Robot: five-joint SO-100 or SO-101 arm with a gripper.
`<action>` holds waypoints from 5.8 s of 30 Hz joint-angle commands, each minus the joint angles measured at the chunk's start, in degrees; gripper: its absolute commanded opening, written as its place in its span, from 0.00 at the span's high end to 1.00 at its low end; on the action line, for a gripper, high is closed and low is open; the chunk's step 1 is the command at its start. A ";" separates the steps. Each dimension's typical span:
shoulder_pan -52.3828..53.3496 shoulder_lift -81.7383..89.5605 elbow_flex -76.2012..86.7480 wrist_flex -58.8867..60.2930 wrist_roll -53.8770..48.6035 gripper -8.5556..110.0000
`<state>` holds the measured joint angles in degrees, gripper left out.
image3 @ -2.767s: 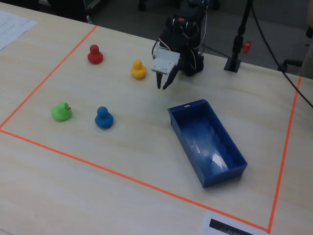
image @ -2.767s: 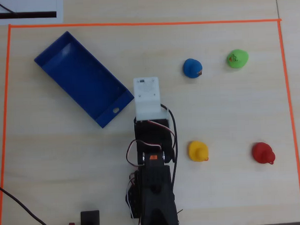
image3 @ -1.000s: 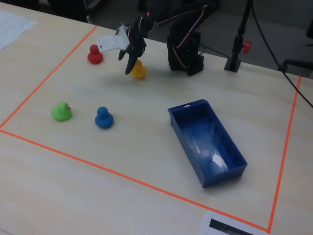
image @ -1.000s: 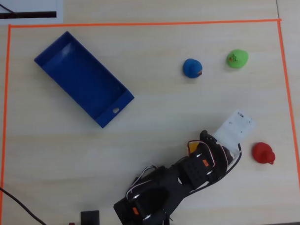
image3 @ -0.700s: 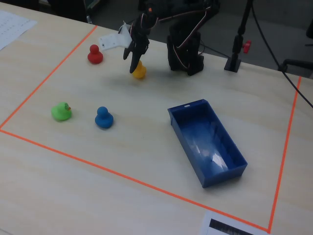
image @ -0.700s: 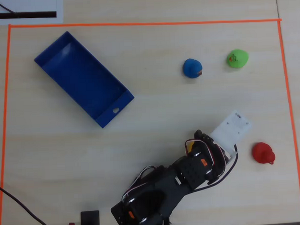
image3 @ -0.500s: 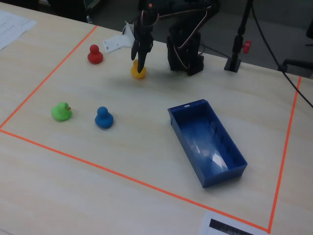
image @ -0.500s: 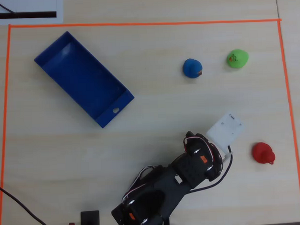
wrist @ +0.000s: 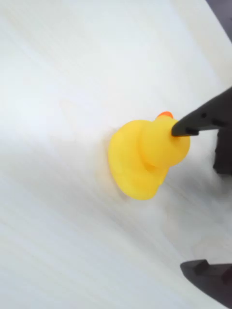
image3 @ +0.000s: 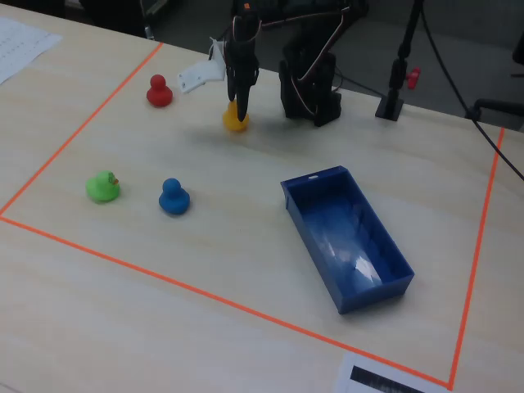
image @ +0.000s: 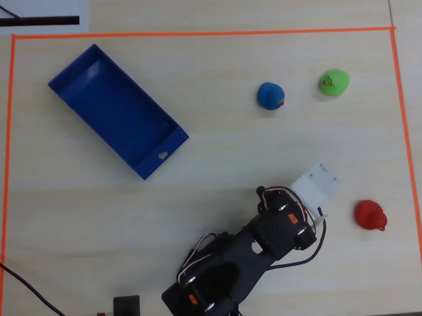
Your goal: Grasp yellow duck and put it into box.
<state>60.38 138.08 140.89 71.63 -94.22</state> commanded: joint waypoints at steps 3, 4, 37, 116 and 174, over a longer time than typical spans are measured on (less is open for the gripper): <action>2.72 -6.15 -7.03 1.32 -0.09 0.63; 3.25 -7.47 -7.56 0.97 -0.26 0.63; 8.26 -22.59 -11.07 -2.29 -9.67 0.93; -69.17 -22.68 -42.10 -5.19 23.73 0.93; -65.74 51.68 37.35 4.66 9.23 0.92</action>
<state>-5.10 189.84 178.15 76.11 -85.52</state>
